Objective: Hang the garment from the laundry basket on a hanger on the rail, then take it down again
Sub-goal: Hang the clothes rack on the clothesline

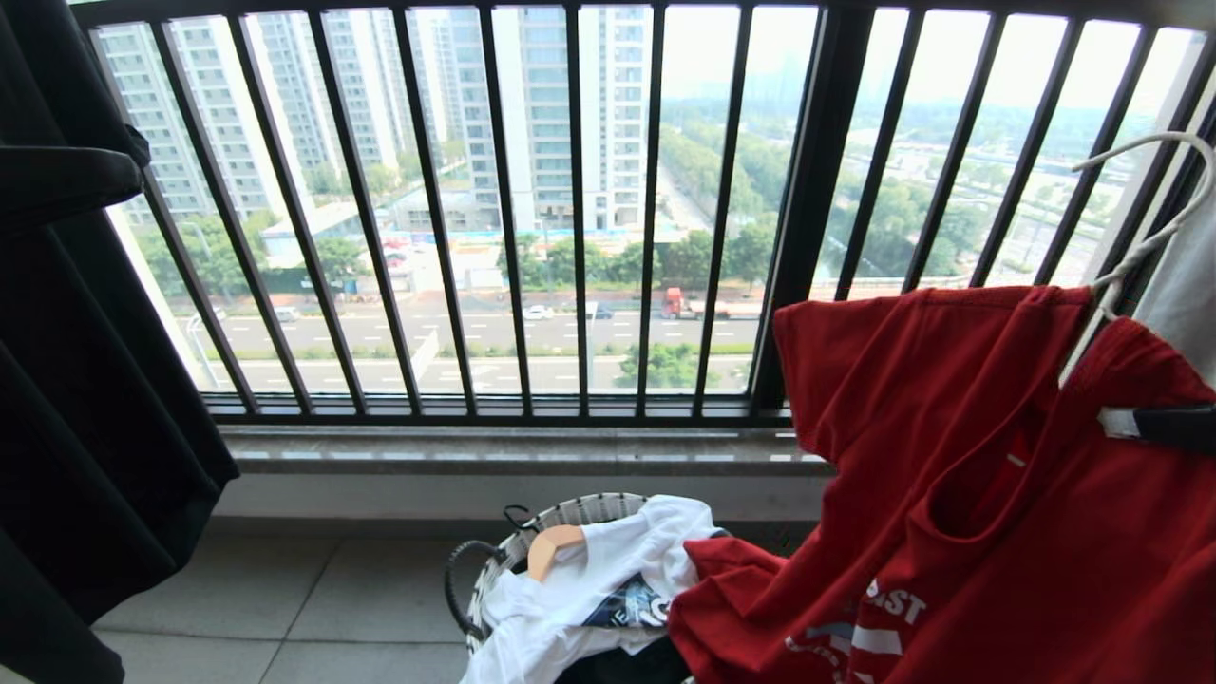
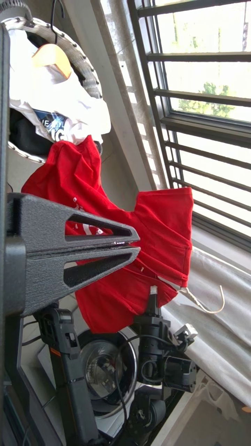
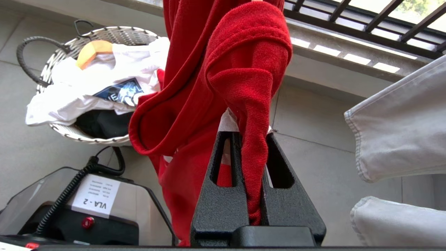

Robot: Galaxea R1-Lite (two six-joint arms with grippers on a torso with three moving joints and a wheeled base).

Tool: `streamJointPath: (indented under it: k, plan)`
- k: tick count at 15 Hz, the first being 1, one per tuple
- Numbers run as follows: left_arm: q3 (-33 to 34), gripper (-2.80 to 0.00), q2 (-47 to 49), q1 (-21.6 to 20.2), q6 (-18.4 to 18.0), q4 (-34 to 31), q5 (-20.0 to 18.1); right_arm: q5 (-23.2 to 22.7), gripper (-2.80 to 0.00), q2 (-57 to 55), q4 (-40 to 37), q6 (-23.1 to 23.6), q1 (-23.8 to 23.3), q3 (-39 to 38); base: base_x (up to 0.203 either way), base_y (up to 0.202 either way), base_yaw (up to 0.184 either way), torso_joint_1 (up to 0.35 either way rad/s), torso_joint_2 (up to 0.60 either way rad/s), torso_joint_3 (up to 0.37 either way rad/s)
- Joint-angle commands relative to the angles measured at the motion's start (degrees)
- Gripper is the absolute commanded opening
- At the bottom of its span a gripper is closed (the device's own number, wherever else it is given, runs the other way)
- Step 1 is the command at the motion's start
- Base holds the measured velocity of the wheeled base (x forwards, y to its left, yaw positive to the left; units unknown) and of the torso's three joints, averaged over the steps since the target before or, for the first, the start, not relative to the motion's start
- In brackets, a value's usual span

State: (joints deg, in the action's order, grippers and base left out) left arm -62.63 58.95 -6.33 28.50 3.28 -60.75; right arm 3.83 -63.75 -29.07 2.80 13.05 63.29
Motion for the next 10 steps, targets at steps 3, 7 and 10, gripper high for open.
streamJointPath:
  k: [3, 7, 10]
  plan:
    - [-0.12, -2.8, 0.56, 0.0, 0.15, 0.06, -0.34, -0.05, -2.8, 6.21, -0.08, 0.01, -1.01, -6.64, 0.0, 0.0, 0.0, 0.0, 0.0, 0.0]
    - [-0.43, -2.8, 0.28, 0.0, 1.07, 0.06, -0.34, 0.01, -2.8, 8.53, 5.39, 0.0, -1.01, -11.88, 0.0, 0.0, 0.0, 0.019, -0.15, -0.215]
    - [-0.47, -2.8, 0.36, 0.0, 1.22, 0.06, -0.34, 0.04, -2.8, 9.26, 7.19, 0.1, -1.1, -13.54, 0.0, 0.0, 0.0, 0.088, -0.46, -0.353]
